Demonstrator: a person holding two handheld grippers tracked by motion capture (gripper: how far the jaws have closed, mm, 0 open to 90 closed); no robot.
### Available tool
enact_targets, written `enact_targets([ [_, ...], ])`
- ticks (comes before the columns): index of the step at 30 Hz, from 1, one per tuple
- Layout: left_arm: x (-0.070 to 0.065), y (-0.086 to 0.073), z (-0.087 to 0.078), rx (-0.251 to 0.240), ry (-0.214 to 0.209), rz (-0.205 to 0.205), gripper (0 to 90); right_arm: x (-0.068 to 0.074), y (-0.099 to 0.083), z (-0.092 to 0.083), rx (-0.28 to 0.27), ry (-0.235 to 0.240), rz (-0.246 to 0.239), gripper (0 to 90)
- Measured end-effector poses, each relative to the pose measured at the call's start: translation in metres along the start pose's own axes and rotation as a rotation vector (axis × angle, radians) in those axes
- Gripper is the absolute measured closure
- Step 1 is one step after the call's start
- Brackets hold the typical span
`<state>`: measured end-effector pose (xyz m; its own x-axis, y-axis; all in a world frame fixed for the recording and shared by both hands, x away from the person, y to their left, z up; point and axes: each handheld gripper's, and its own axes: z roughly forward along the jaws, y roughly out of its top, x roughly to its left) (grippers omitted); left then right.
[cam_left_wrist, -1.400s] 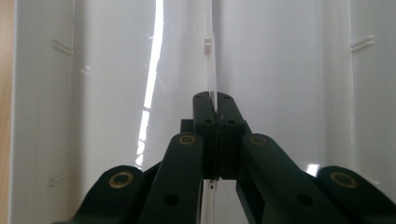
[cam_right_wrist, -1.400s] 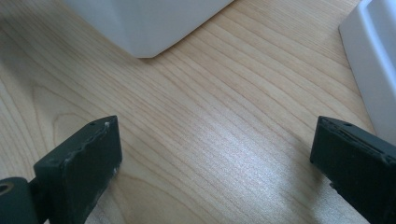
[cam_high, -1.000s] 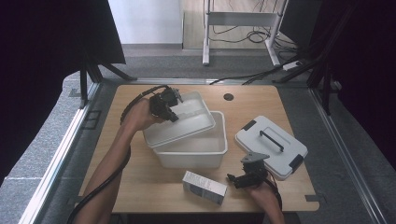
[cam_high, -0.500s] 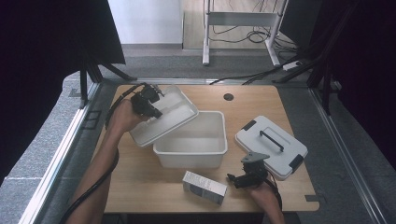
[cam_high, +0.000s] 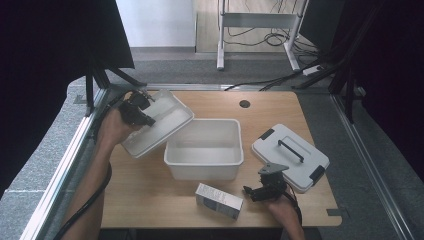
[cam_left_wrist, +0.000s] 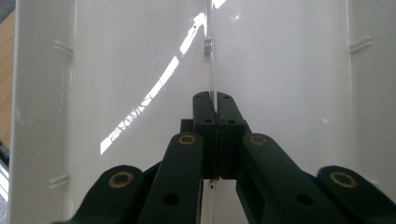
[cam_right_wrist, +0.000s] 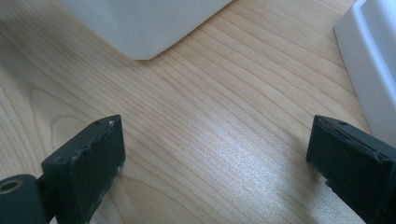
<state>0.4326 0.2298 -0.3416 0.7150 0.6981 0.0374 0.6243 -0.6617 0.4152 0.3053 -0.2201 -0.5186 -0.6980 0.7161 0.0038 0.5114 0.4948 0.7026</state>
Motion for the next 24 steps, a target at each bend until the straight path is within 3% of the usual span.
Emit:
enact_targets([
  [14, 0.026, -0.047, -0.017, 0.009, 0.058, -0.094, 89.0, 0.000, 0.000, 0.000, 0.001, 0.000, 0.001, 4.1],
  [24, 0.034, -0.073, -0.009, 0.013, 0.067, -0.134, 89.0, 0.000, 0.000, 0.000, 0.000, -0.001, 0.001, 4.3],
])
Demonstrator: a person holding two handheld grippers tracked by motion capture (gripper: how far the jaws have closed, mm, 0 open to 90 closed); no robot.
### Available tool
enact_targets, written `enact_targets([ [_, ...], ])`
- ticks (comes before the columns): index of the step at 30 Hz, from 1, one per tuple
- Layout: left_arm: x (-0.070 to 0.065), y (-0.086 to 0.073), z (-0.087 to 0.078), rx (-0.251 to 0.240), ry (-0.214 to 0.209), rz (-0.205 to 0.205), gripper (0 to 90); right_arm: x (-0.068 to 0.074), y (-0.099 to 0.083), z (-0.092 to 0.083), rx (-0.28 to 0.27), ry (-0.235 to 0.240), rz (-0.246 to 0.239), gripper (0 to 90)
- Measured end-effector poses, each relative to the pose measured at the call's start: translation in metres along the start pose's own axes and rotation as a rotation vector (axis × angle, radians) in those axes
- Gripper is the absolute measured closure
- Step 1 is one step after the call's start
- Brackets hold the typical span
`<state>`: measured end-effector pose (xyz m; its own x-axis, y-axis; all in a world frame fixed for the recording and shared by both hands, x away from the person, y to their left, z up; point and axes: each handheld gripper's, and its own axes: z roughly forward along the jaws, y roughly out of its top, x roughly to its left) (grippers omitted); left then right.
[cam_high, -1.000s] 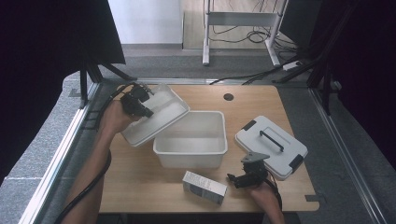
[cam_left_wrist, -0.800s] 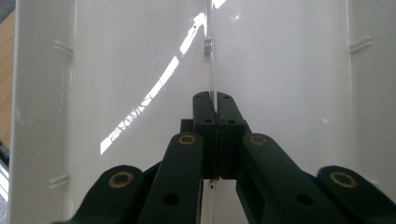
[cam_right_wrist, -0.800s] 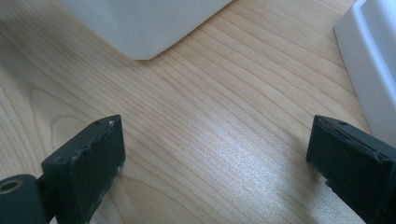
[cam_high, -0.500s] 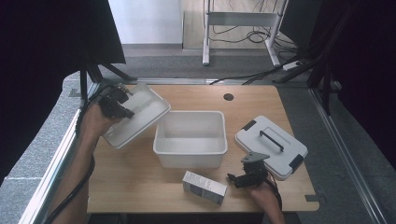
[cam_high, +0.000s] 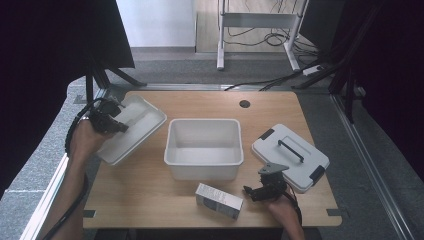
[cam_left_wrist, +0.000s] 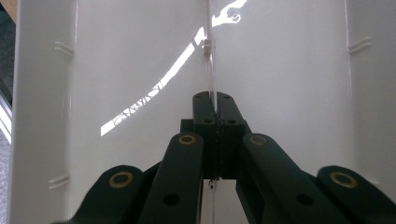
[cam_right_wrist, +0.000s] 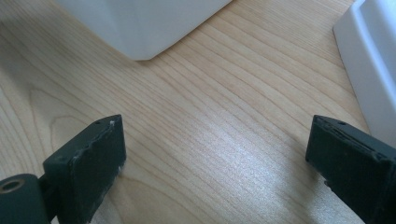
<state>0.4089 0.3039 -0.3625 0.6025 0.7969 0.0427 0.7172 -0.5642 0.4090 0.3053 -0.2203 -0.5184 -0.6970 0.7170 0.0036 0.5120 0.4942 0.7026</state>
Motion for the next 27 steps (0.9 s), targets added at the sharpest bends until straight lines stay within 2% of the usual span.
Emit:
enact_targets([
  [6, 0.001, -0.015, 0.016, 0.010, -0.004, -0.010, 89.0, 0.000, 0.000, 0.000, 0.000, -0.001, 0.000, 4.5],
  [20, -0.010, -0.053, 0.072, 0.011, -0.036, -0.028, 88.9, 0.000, 0.000, 0.000, -0.002, -0.001, 0.002, 4.7],
  [27, -0.017, -0.061, 0.094, 0.014, -0.043, -0.038, 88.9, 0.000, 0.000, 0.000, -0.002, -0.002, 0.002, 4.9],
])
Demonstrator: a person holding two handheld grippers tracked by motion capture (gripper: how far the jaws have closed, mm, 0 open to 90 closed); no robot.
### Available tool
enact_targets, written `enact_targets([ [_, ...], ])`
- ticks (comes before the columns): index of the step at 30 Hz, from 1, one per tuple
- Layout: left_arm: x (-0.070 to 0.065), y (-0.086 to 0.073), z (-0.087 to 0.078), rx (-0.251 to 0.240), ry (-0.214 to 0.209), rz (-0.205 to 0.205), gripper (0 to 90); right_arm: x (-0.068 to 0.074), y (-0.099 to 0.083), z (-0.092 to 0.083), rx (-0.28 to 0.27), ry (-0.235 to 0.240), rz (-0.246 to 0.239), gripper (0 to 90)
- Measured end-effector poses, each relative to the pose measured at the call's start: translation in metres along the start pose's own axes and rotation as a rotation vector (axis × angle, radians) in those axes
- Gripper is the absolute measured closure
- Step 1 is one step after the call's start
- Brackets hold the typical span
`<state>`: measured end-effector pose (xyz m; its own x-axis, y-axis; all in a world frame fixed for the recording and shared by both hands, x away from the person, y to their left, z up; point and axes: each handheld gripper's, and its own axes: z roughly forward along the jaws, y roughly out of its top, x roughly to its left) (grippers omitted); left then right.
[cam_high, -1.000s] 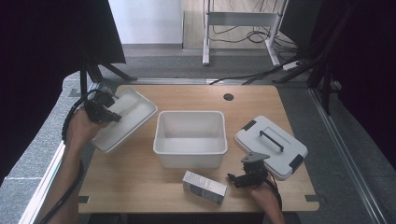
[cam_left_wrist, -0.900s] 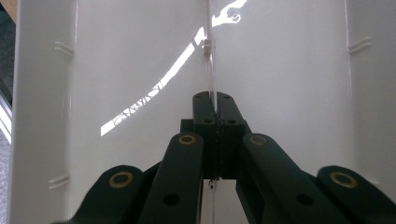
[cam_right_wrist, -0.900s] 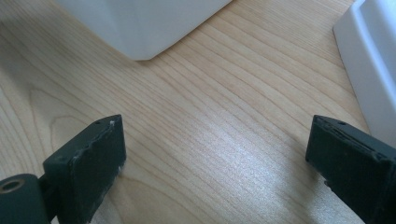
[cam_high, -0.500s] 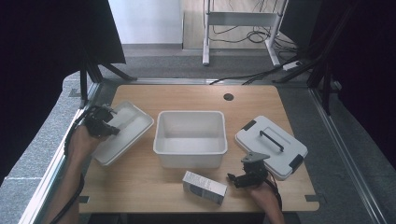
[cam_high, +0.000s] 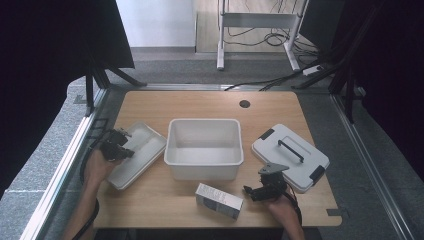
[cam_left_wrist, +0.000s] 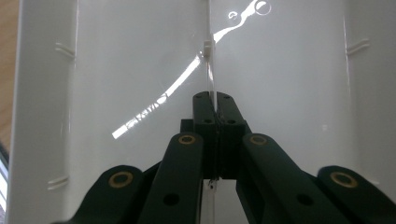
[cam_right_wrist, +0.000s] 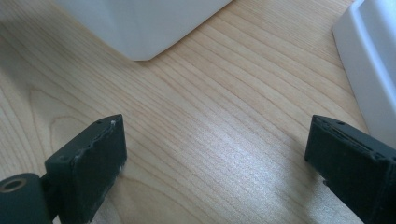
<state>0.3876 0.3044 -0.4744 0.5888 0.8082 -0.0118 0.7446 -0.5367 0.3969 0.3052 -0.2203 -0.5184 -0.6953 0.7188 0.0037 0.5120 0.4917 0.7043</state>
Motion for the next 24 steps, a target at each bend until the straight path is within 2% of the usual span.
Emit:
enact_targets([
  [5, -0.004, -0.002, 0.011, 0.005, 0.003, 0.003, 88.9, 0.000, 0.000, 0.000, 0.000, 0.000, 0.000, 4.9],
  [9, -0.005, -0.001, 0.011, 0.002, -0.001, -0.004, 88.5, 0.000, 0.000, 0.000, -0.001, 0.000, 0.000, 5.1],
  [12, -0.005, -0.001, 0.010, -0.010, -0.011, -0.008, 81.7, 0.000, 0.000, 0.000, -0.001, 0.000, -0.001, 5.2],
  [13, -0.005, -0.001, 0.009, -0.024, -0.018, -0.016, 81.7, 0.000, 0.000, 0.000, -0.002, 0.000, -0.001, 5.3],
  [15, -0.008, -0.003, 0.005, -0.057, -0.018, -0.020, 75.6, 0.000, 0.000, 0.000, -0.002, 0.000, -0.001, 5.4],
  [16, -0.008, -0.003, 0.005, -0.057, -0.018, -0.020, 74.6, 0.000, 0.000, 0.000, -0.002, 0.000, -0.001, 5.4],
  [18, -0.010, -0.004, 0.004, -0.064, -0.018, -0.011, 72.8, 0.000, 0.000, 0.000, -0.002, 0.000, 0.000, 5.6],
  [24, -0.021, -0.007, -0.004, -0.094, 0.005, 0.014, 59.8, 0.000, 0.000, 0.000, -0.003, 0.000, -0.002, 5.7],
])
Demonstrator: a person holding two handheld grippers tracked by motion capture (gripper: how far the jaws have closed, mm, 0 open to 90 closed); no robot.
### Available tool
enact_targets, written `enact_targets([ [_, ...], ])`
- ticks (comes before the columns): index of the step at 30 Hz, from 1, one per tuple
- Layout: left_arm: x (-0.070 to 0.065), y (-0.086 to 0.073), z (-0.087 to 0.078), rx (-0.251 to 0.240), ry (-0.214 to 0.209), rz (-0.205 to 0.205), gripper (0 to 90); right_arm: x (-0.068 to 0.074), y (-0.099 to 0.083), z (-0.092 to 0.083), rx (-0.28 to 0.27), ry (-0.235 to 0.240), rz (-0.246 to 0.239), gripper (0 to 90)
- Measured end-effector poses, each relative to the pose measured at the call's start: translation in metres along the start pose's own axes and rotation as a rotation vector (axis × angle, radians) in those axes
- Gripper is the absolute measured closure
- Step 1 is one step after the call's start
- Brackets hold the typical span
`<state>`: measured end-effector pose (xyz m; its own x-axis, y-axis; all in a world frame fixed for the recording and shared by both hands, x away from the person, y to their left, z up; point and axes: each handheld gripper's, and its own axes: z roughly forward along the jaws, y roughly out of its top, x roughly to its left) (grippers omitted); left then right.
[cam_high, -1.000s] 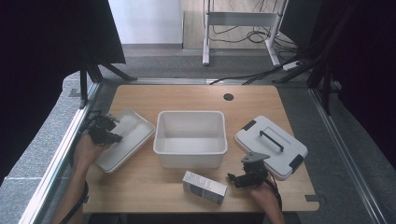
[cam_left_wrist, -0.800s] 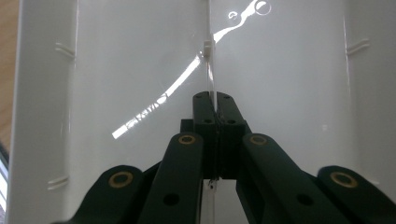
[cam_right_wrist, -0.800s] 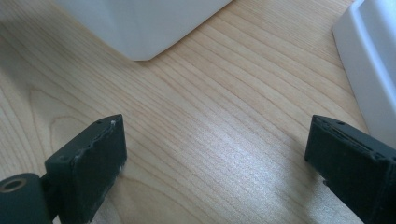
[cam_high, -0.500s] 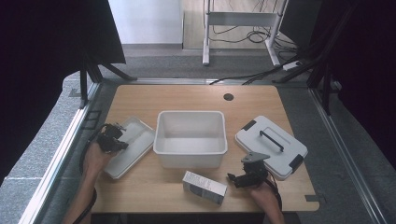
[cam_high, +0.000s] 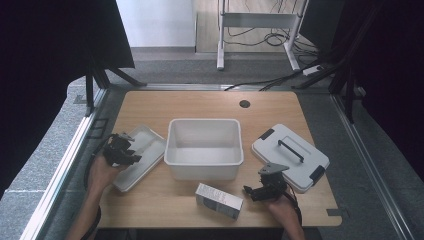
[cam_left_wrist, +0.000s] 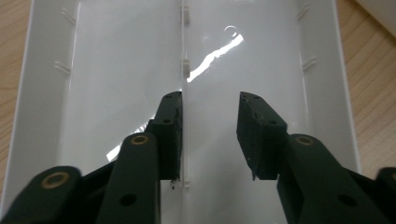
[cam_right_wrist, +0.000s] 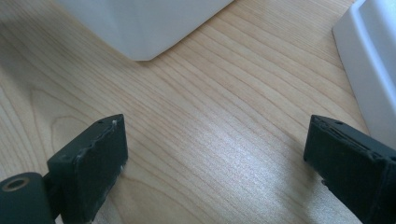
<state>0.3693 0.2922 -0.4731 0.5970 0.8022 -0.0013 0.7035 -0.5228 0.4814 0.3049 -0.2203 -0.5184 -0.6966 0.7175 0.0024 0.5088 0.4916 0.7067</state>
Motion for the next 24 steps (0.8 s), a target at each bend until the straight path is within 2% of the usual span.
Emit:
enact_targets([
  [2, -0.003, -0.001, -0.003, -0.016, 0.001, 0.000, 54.6, 0.000, 0.000, 0.000, 0.000, 0.000, 0.000, 5.7],
  [4, -0.007, -0.001, -0.006, -0.029, -0.001, -0.001, 45.5, 0.000, 0.000, 0.000, 0.000, 0.000, 0.000, 5.7],
  [5, -0.009, -0.001, -0.009, -0.038, 0.001, 0.002, 45.5, 0.000, 0.000, 0.000, 0.000, 0.000, 0.000, 5.7],
  [6, -0.011, -0.001, -0.011, -0.050, -0.006, 0.001, 42.5, 0.000, 0.000, 0.000, 0.000, 0.000, 0.000, 5.7],
  [8, -0.016, -0.001, -0.016, -0.090, -0.053, -0.008, 38.6, 0.000, 0.000, 0.000, 0.000, 0.000, 0.000, 5.7],
  [10, -0.024, 0.001, -0.022, -0.115, -0.060, 0.001, 31.9, 0.000, 0.000, 0.000, 0.001, 0.000, -0.001, 5.7],
  [13, -0.030, 0.001, -0.025, -0.124, -0.062, 0.010, 26.9, 0.000, 0.000, 0.000, 0.000, 0.000, -0.001, 5.8],
  [15, -0.037, 0.002, -0.026, -0.131, -0.068, 0.024, 19.7, 0.000, 0.000, 0.000, 0.000, 0.000, -0.001, 5.9],
  [16, -0.040, 0.002, -0.026, -0.137, -0.071, 0.031, 19.7, 0.000, 0.000, 0.000, 0.000, 0.000, -0.001, 5.9],
  [17, -0.048, 0.002, -0.025, -0.146, -0.082, 0.047, 15.5, 0.000, 0.000, 0.000, 0.000, 0.000, -0.002, 5.9],
  [18, -0.048, 0.002, -0.025, -0.146, -0.082, 0.047, 14.1, 0.000, 0.000, 0.000, 0.000, 0.000, -0.002, 5.9],
  [19, -0.056, 0.001, -0.023, -0.153, -0.095, 0.058, 13.9, 0.000, 0.000, 0.000, -0.001, 0.000, -0.002, 6.0],
  [22, -0.064, 0.001, -0.020, -0.157, -0.107, 0.071, 10.8, 0.000, 0.000, 0.000, -0.001, 0.000, -0.002, 6.0],
  [23, -0.072, 0.000, -0.017, -0.159, -0.120, 0.085, 7.1, 0.000, 0.000, 0.000, -0.001, 0.000, -0.002, 6.0],
  [24, -0.072, 0.000, -0.017, -0.159, -0.120, 0.085, 5.4, 0.000, 0.000, 0.000, -0.001, 0.000, -0.002, 6.0],
])
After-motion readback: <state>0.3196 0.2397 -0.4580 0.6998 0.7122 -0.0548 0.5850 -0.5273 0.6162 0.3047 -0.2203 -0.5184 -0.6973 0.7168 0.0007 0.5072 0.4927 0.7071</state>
